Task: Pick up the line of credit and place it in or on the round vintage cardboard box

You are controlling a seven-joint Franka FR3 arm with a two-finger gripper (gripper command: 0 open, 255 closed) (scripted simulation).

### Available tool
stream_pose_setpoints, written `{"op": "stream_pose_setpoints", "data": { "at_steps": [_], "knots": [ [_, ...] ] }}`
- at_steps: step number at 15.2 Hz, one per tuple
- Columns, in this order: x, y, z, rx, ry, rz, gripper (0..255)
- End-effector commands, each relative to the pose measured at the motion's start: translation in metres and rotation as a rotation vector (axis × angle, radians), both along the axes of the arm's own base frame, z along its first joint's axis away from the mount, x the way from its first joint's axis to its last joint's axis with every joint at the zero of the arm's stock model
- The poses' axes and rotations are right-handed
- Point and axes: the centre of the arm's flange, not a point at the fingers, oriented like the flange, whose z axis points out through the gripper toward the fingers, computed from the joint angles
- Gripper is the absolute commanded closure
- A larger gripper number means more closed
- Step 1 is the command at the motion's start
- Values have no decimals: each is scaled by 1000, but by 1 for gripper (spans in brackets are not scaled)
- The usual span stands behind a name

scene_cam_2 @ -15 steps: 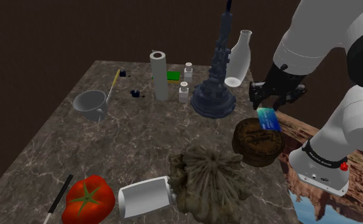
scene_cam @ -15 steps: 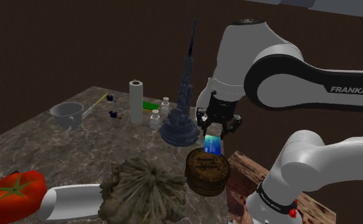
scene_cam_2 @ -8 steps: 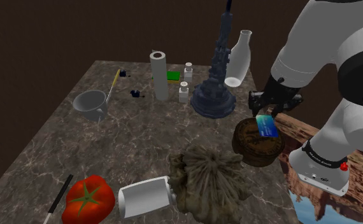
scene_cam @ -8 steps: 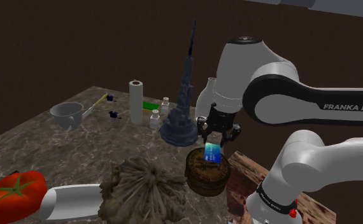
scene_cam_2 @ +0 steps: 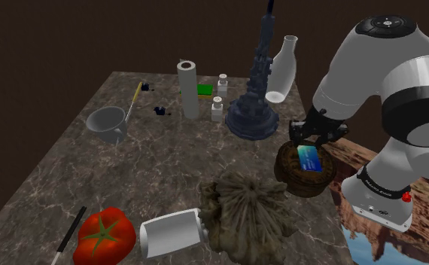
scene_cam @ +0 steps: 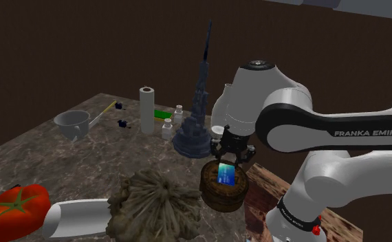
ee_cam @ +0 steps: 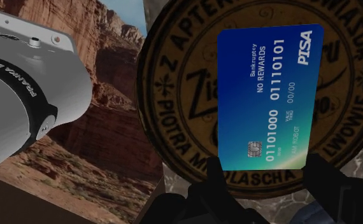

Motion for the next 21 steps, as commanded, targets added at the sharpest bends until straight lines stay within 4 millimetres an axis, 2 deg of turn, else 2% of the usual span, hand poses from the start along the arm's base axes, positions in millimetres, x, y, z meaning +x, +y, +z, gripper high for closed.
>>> {"op": "stream_pose_setpoints", "data": {
  "at_steps": [1, 8, 9, 14, 18, 21],
  "knots": [
    [0, 0, -3, 0, -1, 0, 255],
    [0, 0, -3, 0, -1, 0, 255],
    [0, 0, -3, 0, -1, 0, 0],
    [0, 0, -3, 0, -1, 0, 0],
    [-3, 7, 46, 0, -1, 0, 0],
    [-3, 7, 46, 0, -1, 0, 0]
  ]
}}
